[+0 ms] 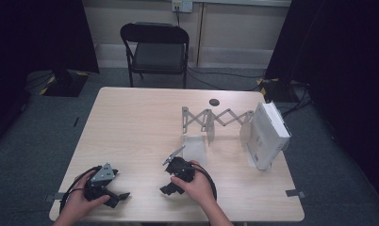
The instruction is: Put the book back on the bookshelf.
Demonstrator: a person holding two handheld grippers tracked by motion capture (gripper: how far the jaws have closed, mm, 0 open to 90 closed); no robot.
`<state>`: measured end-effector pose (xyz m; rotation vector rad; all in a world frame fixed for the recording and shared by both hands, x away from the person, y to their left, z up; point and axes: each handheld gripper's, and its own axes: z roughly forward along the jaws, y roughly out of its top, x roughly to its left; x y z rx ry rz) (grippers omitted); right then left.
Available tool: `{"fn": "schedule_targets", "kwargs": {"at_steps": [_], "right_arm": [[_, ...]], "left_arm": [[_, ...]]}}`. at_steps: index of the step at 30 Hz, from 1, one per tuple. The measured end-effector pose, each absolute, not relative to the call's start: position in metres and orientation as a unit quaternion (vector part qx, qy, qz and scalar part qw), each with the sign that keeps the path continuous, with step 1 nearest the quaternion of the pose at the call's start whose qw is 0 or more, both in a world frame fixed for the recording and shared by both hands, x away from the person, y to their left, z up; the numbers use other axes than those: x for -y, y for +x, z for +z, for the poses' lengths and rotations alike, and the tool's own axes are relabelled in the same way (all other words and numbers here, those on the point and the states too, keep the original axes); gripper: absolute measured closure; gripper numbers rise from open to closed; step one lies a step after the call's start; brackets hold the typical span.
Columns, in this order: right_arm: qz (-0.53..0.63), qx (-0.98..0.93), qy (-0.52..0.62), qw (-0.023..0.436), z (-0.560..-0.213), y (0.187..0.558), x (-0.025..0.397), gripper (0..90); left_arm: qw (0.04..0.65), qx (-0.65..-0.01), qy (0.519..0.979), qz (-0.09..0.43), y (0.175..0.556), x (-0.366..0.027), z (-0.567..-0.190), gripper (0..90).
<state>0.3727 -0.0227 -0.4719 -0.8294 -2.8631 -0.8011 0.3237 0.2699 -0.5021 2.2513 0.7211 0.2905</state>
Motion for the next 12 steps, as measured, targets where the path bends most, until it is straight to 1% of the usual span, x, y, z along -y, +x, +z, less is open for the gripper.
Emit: {"fn": "schedule_targets", "kwargs": {"at_steps": [12], "right_arm": [[-0.276,0.926,-0.259,-0.003,-0.4760,0.3681,0.0213,13.7]], "left_arm": [[0.371,-0.281,0.878,0.113,0.3237,-0.2699,-0.5021,0.0]]}}
